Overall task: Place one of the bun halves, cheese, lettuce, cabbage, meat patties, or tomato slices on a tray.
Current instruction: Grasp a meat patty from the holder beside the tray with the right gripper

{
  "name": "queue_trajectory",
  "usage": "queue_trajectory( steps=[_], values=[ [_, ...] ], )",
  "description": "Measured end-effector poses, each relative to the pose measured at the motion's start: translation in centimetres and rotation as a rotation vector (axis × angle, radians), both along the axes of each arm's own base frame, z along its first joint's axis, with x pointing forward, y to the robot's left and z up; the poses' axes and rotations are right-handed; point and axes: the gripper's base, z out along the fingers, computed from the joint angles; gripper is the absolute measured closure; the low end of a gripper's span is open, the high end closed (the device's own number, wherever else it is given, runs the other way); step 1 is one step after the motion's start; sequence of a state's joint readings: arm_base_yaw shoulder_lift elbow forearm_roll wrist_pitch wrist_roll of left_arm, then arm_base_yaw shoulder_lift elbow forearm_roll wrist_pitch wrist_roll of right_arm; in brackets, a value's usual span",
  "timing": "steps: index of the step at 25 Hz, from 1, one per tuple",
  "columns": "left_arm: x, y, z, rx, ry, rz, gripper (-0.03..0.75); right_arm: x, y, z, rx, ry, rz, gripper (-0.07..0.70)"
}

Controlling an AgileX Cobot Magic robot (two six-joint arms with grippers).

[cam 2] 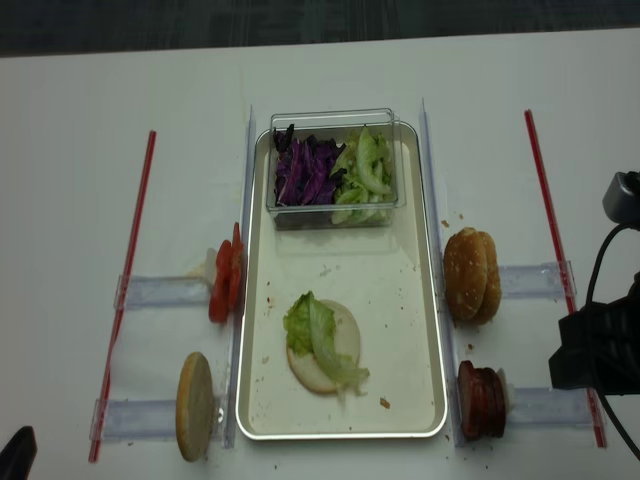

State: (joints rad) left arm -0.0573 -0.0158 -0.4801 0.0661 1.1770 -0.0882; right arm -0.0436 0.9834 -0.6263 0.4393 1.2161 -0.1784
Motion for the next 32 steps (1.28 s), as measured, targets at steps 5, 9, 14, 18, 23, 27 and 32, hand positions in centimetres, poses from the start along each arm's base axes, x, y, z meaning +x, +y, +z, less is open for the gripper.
queue_trajectory(
  steps=[5,9,14,18,23,27,32],
  values=[
    [0.0,0.0,0.0,0.000,0.000,0.000,0.285,0.0,0.3,0.1,0.028,-0.010,0.013,0.226],
    [0.0,0.0,0.0,0.000,0.000,0.000,0.285,-0.1,1.0,0.1,0.028,-0.016,0.064,0.226],
    [0.0,0.0,0.0,0.001,0.000,-0.001,0.285,-0.1,2.0,0.1,0.027,-0.031,0.097,0.226],
    [0.0,0.0,0.0,0.001,0.000,-0.001,0.285,0.0,2.6,-0.2,0.026,-0.008,0.116,0.226],
    [0.0,0.0,0.0,0.001,0.000,-0.001,0.285,0.4,3.7,-1.1,0.019,0.060,0.156,0.226],
    [0.0,0.0,0.0,0.001,0.000,-0.001,0.285,0.8,5.0,-2.1,0.006,0.098,0.204,0.226],
    [0.0,0.0,0.0,0.001,0.000,-0.001,0.285,1.2,6.8,-3.2,-0.013,0.118,0.250,0.226]
  ],
)
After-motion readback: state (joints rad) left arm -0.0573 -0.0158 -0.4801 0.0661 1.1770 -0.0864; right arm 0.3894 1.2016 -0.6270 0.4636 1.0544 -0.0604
